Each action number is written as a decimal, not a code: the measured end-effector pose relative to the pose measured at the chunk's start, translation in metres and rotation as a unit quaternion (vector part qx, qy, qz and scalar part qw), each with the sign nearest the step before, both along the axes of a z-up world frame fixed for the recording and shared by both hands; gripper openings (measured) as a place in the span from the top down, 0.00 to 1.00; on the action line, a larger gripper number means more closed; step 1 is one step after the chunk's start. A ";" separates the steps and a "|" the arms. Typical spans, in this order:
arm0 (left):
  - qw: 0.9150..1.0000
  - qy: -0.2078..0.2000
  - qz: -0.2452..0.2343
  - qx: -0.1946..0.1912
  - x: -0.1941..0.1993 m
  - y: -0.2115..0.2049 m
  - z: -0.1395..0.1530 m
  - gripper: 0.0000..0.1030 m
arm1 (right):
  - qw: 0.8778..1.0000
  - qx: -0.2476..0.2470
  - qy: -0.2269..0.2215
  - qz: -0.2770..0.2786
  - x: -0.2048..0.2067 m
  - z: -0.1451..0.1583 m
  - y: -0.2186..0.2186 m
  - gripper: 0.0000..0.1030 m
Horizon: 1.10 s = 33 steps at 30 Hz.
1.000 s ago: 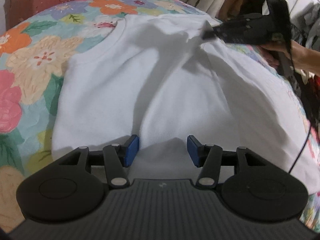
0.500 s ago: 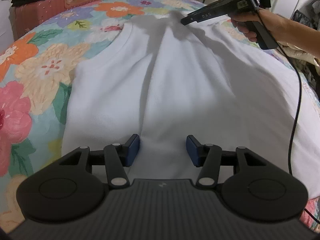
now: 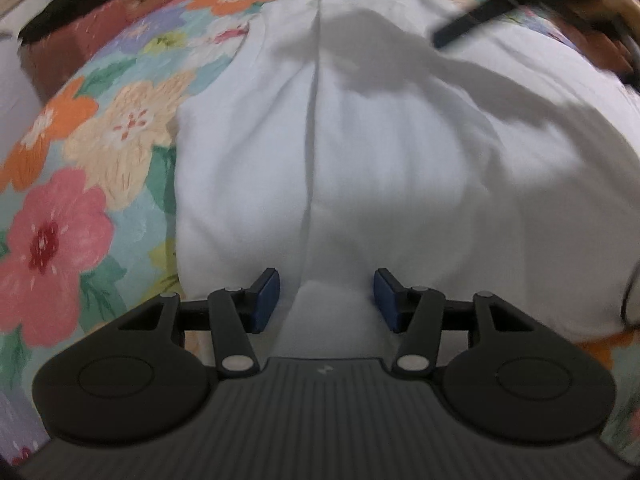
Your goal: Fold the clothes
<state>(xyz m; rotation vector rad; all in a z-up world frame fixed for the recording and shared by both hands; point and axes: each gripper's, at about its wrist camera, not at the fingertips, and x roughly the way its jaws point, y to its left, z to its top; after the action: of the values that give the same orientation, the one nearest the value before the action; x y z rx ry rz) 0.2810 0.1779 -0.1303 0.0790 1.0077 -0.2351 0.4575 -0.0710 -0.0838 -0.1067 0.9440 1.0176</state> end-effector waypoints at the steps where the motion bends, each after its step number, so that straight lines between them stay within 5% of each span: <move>1: 1.000 0.002 0.011 -0.004 0.004 0.000 0.005 0.51 | 1.000 -0.001 -0.009 0.000 -0.005 -0.001 -0.004 0.63; 7: 0.999 -0.008 0.036 -0.007 0.042 -0.027 0.036 0.49 | 0.992 0.030 0.002 -0.121 0.029 -0.004 -0.079 0.49; 12: 0.998 -0.019 0.053 -0.007 0.075 -0.052 0.062 0.49 | 0.959 0.095 0.067 -0.258 0.058 -0.021 -0.153 0.48; 20: 0.997 0.008 0.064 -0.033 0.178 -0.126 0.070 0.46 | 0.946 0.062 0.092 -0.305 0.072 -0.025 -0.189 0.39; 23: 0.999 -0.024 0.036 0.025 0.215 -0.170 0.068 0.46 | 0.938 0.094 0.102 -0.317 0.078 -0.023 -0.198 0.38; 26: 0.990 -0.100 0.042 0.091 0.241 -0.195 0.071 0.46 | 0.925 0.101 0.113 -0.348 0.086 -0.023 -0.219 0.38; 31: 0.995 -0.081 0.036 0.046 0.270 -0.206 0.061 0.46 | 0.900 0.127 0.122 -0.400 0.107 -0.027 -0.247 0.37; 33: 0.996 -0.080 0.035 0.027 0.276 -0.208 0.054 0.46 | 0.877 0.135 0.130 -0.443 0.120 -0.033 -0.248 0.33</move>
<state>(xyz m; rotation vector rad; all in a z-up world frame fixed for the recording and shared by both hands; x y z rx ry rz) 0.5569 -0.0304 -0.0759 0.1098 0.8548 -0.1361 0.5774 -0.3193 -0.1166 0.6673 0.9324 0.2892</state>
